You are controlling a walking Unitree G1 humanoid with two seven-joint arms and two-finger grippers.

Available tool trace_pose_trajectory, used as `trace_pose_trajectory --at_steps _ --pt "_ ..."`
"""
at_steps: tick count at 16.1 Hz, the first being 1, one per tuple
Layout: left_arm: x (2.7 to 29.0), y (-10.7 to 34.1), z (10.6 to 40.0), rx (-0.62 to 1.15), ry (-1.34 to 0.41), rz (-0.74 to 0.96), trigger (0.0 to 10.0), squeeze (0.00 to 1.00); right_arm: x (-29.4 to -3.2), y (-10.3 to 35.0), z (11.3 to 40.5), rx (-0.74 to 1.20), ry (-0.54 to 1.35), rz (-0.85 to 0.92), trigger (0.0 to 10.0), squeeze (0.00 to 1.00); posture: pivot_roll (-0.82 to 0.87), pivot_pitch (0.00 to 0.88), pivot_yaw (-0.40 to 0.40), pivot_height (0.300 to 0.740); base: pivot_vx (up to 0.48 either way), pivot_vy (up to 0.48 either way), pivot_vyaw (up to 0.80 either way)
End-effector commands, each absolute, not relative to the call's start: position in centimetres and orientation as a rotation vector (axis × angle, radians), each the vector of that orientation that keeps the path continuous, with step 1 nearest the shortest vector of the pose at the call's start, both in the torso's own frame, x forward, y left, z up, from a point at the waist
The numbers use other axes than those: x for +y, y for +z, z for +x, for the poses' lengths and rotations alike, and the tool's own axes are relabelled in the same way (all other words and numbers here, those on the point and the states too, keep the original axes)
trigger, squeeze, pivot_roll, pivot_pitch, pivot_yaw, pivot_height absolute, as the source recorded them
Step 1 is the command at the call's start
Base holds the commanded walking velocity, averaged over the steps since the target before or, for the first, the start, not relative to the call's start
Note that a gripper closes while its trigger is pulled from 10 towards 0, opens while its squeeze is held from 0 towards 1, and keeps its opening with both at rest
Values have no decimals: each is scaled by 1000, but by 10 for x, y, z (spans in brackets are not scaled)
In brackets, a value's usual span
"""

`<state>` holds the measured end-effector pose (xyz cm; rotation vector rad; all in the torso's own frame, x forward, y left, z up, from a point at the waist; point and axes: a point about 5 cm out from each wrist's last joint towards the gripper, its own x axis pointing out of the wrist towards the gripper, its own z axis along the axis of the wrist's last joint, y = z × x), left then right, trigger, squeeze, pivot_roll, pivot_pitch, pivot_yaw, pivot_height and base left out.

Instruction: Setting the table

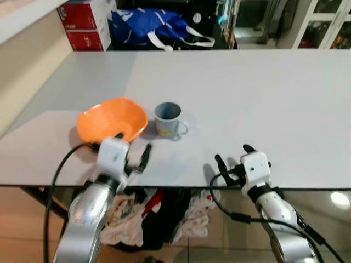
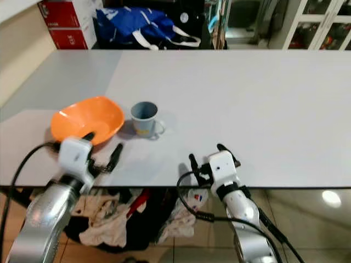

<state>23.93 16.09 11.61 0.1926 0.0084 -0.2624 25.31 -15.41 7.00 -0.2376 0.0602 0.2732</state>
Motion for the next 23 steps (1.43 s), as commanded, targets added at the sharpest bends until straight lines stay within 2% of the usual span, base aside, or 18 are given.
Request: trace_pose_trajectory --at_steps 1,4,6,10,14,21,23 --pt "168 109 239 28 -210 182 10000 0 -154 76 258 25 251 -197 10000 0 -80 0 55 736 0 0 0" --pt "174 90 243 115 -84 8 10000 0 -159 83 262 -16 184 -100 10000 0 -94 0 55 736 0 0 0" --pt "173 94 244 83 -60 -45 10000 0 -163 84 264 -27 158 -64 10000 0 -102 0 61 736 0 0 0" --pt "166 99 254 68 -75 -28 10000 0 -167 80 263 -13 139 -78 10000 0 -116 0 70 736 0 0 -667" --pt "161 101 259 70 -98 -15 10000 0 -166 78 264 0 146 -101 10000 0 -111 0 71 736 -74 0 0" --pt "160 107 258 65 -74 26 10000 0 -160 75 268 15 185 -112 10000 0 -82 0 57 736 -339 342 0" --pt "160 109 261 63 -79 20 10000 0 -160 74 267 18 187 -114 10000 0 -84 0 58 736 0 443 0"
